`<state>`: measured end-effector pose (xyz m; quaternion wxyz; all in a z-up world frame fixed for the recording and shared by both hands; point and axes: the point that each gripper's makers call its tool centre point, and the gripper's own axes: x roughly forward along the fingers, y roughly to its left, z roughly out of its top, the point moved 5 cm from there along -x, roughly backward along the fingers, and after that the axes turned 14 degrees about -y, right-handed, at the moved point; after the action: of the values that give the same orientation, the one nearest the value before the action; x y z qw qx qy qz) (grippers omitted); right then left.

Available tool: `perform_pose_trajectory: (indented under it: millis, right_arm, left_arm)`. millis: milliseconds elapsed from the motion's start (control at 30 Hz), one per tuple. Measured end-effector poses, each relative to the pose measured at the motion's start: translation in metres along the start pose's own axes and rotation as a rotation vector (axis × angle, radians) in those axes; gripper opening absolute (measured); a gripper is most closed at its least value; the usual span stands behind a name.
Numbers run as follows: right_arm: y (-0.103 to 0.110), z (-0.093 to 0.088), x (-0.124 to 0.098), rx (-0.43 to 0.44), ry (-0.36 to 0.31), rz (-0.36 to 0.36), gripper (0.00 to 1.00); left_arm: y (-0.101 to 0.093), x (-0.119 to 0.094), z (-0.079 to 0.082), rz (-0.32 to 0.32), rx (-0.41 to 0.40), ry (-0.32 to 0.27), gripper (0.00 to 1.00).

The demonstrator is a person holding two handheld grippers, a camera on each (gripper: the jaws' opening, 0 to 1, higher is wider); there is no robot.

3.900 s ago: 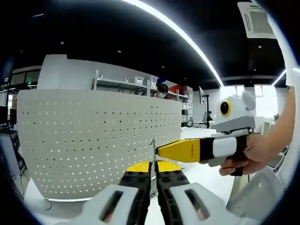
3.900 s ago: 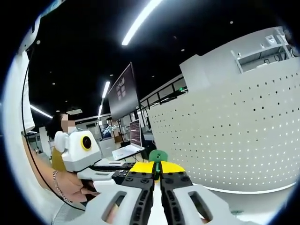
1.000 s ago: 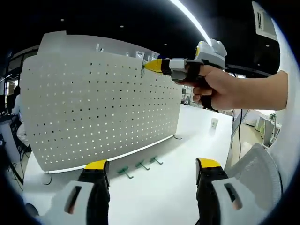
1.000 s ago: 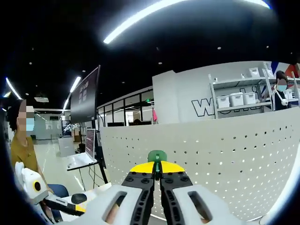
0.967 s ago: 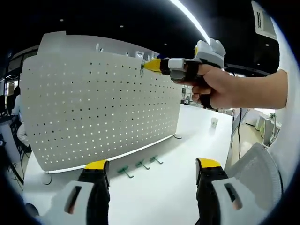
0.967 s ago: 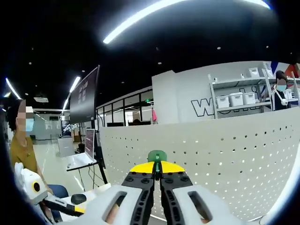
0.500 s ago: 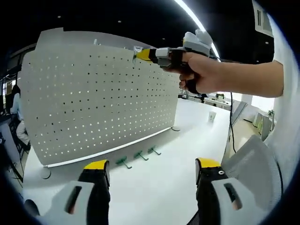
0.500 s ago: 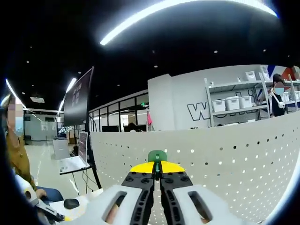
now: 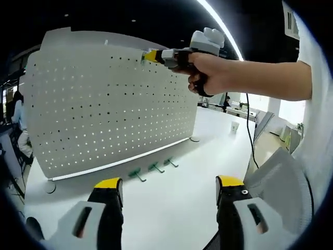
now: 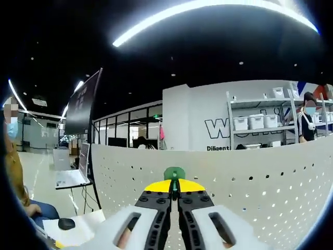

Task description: Insert the hook assembly into the mounting plate slot until the hook locks in place.

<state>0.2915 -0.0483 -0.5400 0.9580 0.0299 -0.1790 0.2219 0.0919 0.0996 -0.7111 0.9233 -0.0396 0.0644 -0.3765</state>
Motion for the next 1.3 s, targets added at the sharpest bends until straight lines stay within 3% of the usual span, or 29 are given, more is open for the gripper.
perform_pose_trajectory:
  millis: [367,867,1200,1300]
  right_arm:
    - [-0.002,-0.009,0.01,-0.06,0.007,-0.005,0.0]
    - [-0.005,-0.017,0.016,-0.074,0.026,-0.006,0.0]
    - [-0.001,-0.019,0.018,-0.093,0.035,-0.066,0.01]
    - [0.001,-0.019,0.02,-0.135,0.054,-0.09,0.01]
  left_arm:
    - [0.0,-0.001,-0.002,0.008,-0.011,0.008,0.74]
    - [0.002,-0.001,-0.003,0.016,-0.015,0.019,0.74]
    - [0.002,-0.002,-0.002,0.023,-0.018,0.018,0.73]
    - [0.003,-0.002,-0.002,0.026,-0.02,0.018,0.72]
